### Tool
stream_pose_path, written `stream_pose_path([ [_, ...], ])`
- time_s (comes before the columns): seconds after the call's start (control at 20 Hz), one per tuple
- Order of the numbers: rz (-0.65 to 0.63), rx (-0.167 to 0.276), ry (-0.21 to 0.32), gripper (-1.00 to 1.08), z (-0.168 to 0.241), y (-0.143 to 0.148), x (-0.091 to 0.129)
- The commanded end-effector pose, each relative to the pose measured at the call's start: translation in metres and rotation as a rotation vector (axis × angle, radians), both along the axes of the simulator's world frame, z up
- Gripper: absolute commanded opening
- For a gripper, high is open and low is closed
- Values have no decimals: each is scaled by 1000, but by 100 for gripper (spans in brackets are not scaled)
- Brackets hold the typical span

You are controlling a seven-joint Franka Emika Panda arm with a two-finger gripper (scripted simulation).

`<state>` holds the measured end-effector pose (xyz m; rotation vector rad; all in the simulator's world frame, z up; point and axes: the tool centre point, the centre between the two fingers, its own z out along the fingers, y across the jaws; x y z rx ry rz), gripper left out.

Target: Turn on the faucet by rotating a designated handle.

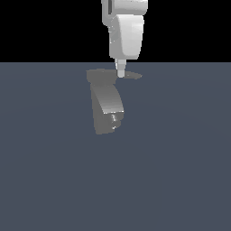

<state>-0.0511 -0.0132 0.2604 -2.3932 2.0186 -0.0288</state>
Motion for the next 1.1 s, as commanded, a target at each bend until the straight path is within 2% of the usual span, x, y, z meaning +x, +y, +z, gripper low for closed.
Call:
stream_pose_path([
  [0.0,-6,2,2,-100,-4,-10,9],
  [1.05,-27,4,20,-100,-11,-67,61],
])
